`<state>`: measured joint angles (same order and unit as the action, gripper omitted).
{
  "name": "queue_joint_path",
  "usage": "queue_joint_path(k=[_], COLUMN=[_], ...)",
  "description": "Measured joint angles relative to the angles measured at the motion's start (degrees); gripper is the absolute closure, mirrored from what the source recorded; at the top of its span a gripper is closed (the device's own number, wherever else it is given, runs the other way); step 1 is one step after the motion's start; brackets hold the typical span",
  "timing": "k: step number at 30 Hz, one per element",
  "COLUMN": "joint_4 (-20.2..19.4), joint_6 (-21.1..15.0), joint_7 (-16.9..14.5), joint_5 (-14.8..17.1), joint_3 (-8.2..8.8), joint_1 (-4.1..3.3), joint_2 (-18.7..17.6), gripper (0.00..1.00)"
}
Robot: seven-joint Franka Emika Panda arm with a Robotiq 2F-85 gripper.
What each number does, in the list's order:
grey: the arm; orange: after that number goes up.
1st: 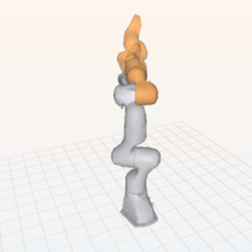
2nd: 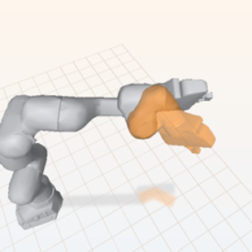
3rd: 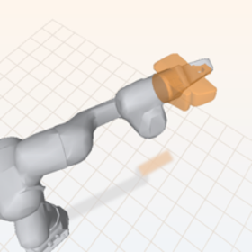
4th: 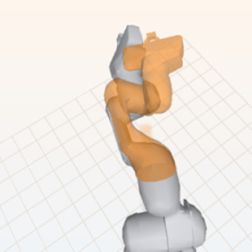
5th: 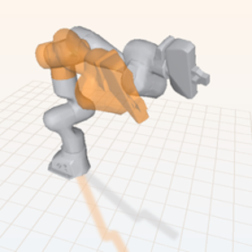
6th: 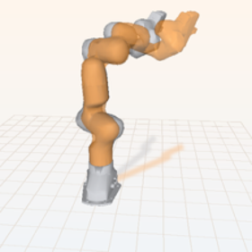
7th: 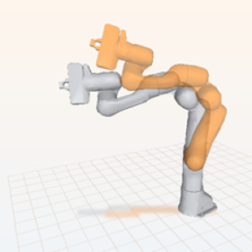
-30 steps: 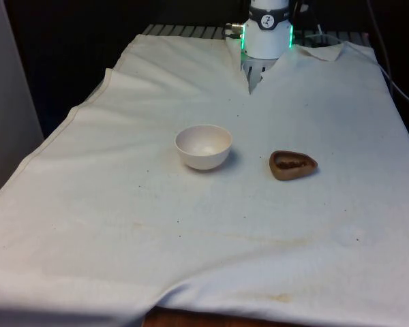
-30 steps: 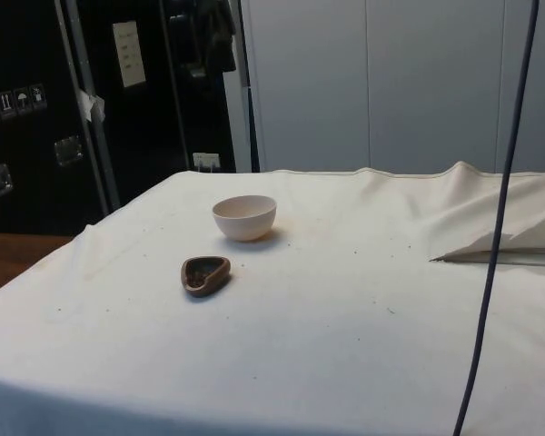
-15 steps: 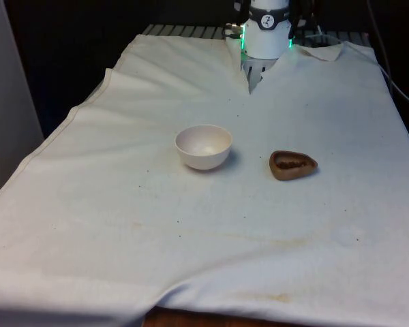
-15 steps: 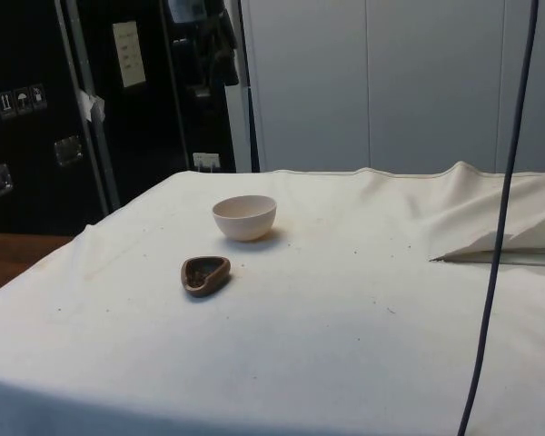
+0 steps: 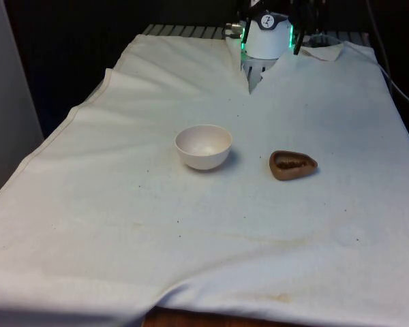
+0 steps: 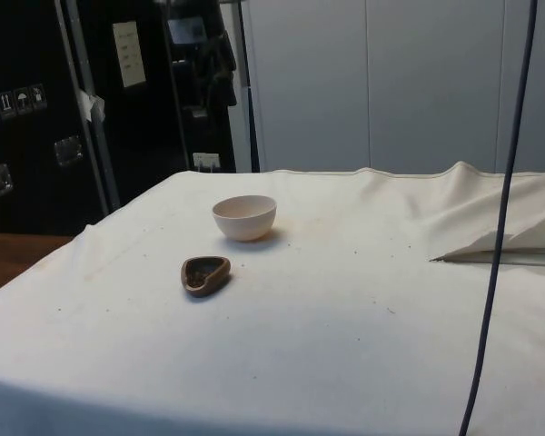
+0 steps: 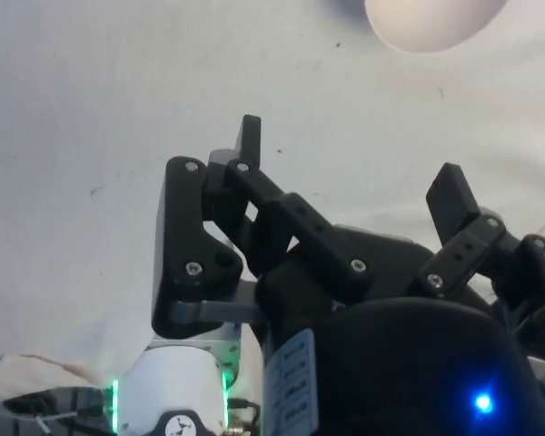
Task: Pour the coffee beans from the cup into the bowl.
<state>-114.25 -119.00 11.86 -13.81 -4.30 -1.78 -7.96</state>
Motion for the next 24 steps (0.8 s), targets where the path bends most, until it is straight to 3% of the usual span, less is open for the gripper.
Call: queue_joint_path(k=[14,24], joint_4=[-5.4,-7.5], joint_6=[-7.6,-11.9], joint_7=[-0.5,-3.0], joint_5=[2.0,5.0], joint_3=[0.23,0.97], joint_1=[0.17,0.34], joint_2=[2.2,2.2], gripper=[0.0,0.0])
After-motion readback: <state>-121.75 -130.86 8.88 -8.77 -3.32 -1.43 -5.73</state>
